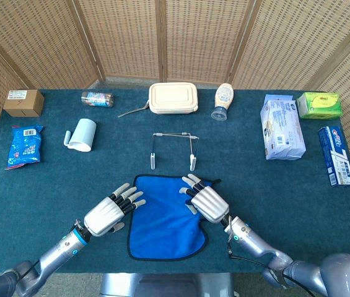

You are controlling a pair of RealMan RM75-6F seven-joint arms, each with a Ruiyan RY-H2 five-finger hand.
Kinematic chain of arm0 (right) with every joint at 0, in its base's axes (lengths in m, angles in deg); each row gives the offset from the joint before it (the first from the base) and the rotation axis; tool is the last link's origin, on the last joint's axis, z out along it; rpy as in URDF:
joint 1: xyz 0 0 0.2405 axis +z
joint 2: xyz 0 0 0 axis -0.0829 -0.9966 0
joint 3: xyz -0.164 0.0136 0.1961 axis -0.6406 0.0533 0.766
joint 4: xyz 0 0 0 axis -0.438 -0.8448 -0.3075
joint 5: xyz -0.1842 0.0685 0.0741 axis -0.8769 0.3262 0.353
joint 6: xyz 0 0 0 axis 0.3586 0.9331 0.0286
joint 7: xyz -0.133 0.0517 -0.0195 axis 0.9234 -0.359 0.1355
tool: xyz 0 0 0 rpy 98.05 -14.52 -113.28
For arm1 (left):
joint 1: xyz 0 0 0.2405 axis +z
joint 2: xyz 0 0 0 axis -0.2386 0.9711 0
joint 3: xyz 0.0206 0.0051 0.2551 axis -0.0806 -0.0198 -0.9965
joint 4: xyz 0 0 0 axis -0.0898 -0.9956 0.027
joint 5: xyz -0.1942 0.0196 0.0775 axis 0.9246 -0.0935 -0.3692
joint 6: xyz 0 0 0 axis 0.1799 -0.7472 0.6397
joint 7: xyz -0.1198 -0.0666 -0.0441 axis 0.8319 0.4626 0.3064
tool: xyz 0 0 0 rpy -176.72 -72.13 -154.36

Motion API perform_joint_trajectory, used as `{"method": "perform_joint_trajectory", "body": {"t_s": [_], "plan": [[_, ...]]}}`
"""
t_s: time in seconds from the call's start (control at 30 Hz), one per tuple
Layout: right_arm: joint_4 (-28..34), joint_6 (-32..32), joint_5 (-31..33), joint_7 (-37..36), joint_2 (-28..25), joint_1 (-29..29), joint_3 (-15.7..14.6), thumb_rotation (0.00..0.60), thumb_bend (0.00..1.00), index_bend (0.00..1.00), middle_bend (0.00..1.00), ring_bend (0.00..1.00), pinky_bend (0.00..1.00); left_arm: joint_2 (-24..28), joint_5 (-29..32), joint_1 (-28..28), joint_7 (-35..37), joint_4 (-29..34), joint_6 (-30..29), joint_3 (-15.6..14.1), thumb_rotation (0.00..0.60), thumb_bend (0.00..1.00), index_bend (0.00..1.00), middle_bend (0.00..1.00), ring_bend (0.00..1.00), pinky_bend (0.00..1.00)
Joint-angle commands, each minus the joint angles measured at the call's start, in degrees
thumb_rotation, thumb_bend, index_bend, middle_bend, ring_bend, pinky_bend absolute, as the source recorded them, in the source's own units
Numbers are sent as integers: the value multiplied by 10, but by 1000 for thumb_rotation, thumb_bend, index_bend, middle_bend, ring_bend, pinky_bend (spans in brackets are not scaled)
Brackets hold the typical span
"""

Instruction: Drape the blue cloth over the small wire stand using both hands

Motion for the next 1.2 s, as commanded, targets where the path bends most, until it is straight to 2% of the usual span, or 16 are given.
{"method": "perform_joint_trajectory", "body": {"t_s": [0.03, 1.2], "plan": [[0, 0, 0, 0, 0, 0, 0, 600, 359, 733, 286, 3, 12, -8, 4, -4, 4, -10, 2, -3, 600, 294, 129, 88, 73, 35], [0, 1, 7, -5, -1, -7, 3, 600, 362, 725, 286, 3, 26, -73, 37, -40, 25, -61, 10, -3, 600, 293, 143, 110, 74, 35]]}}
